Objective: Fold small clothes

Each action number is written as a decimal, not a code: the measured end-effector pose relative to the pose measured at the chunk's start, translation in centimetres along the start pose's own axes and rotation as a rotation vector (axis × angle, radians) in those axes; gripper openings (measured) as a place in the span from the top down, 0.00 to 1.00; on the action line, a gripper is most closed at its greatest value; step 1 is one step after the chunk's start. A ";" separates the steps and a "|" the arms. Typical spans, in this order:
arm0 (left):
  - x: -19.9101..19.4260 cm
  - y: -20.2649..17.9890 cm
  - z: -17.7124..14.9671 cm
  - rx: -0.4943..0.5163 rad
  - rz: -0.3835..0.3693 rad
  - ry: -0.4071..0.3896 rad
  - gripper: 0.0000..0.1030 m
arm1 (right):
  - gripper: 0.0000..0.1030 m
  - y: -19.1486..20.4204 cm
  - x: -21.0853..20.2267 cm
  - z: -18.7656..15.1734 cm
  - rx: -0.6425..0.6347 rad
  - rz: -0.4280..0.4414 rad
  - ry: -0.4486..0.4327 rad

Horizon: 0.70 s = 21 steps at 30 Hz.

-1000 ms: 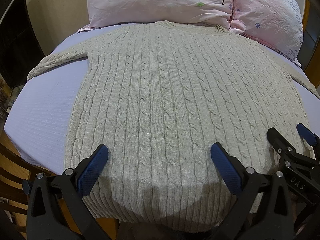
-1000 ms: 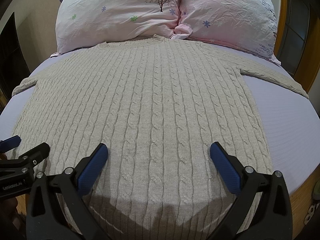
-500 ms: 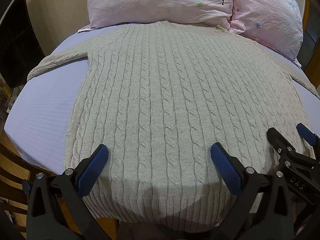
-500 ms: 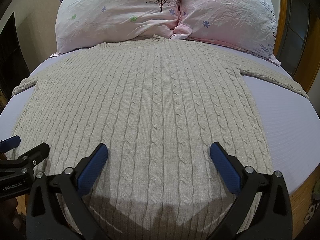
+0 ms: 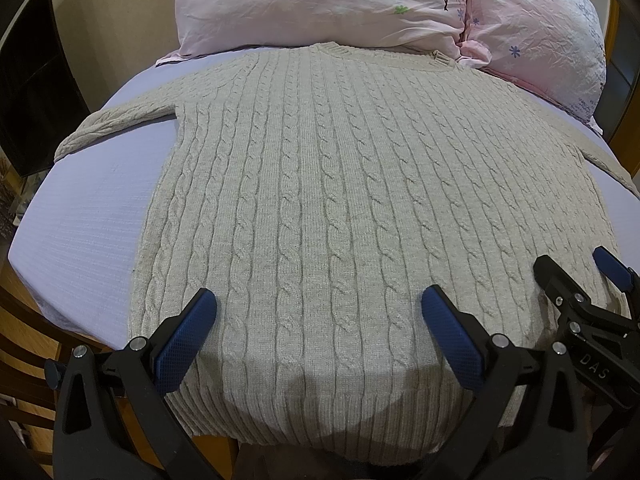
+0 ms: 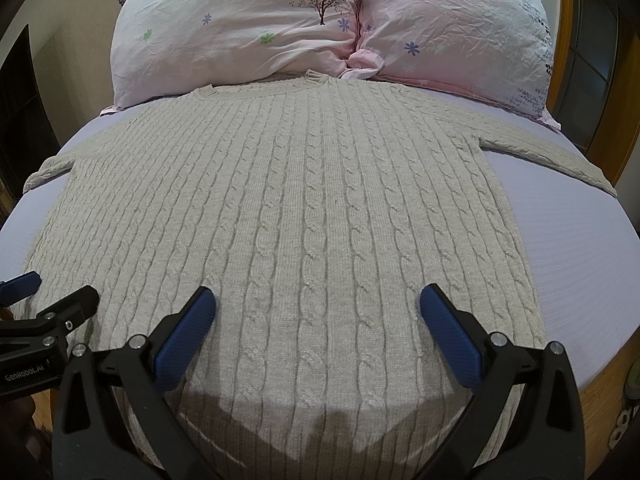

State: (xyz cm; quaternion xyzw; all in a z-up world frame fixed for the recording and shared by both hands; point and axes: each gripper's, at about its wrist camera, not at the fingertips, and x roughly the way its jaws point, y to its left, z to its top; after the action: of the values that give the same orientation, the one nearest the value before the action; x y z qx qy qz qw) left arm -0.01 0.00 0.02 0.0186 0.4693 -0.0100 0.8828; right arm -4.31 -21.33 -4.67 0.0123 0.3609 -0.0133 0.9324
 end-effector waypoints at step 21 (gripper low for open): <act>0.0 0.0 0.0 0.003 -0.001 -0.001 0.01 | 0.02 0.0 -0.1 0.0 -0.001 -0.001 -0.008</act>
State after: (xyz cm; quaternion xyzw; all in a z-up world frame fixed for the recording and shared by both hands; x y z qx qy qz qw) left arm -0.01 0.00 0.02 0.0197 0.4688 -0.0109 0.8830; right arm -4.36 -21.32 -4.60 0.0115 0.3570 -0.0137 0.9339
